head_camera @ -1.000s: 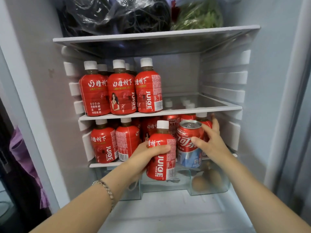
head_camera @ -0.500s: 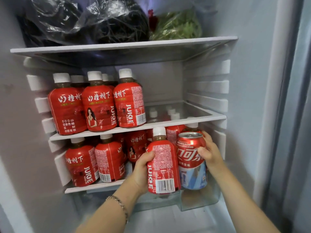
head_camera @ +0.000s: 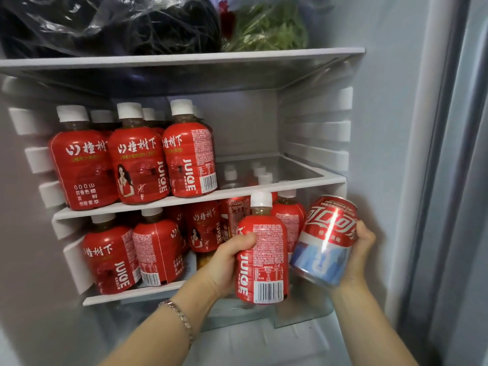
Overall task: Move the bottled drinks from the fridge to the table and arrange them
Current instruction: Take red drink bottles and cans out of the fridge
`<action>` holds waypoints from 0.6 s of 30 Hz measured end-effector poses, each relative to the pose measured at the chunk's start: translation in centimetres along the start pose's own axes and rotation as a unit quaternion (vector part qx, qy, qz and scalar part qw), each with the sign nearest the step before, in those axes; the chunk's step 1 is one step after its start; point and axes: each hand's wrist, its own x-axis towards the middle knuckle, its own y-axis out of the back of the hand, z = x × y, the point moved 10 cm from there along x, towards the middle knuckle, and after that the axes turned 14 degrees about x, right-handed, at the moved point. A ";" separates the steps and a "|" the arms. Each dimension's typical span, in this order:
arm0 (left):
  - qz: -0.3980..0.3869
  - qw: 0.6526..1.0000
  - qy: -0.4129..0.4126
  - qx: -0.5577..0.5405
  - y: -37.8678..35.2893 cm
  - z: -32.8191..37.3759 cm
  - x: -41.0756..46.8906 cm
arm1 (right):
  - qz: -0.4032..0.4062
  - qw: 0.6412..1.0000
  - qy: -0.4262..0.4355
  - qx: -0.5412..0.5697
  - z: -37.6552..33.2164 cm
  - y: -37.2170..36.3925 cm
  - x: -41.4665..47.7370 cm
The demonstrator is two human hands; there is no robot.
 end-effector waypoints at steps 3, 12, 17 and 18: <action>0.038 0.999 0.000 -0.009 0.9 -0.7 0.5 | 0.014 0.997 -0.058 -0.043 1.3 1.4 -0.6; 0.034 0.999 0.014 0.019 -0.1 0.1 0.6 | 0.002 0.993 -0.111 -0.044 2.1 1.0 -0.8; 0.018 0.999 0.011 0.028 -1.1 1.3 -0.8 | 0.011 0.993 -0.111 -0.044 1.9 0.1 -1.8; 0.016 0.999 0.011 0.032 -1.3 1.6 -1.2 | 0.011 0.993 -0.109 -0.046 1.8 -0.2 -2.1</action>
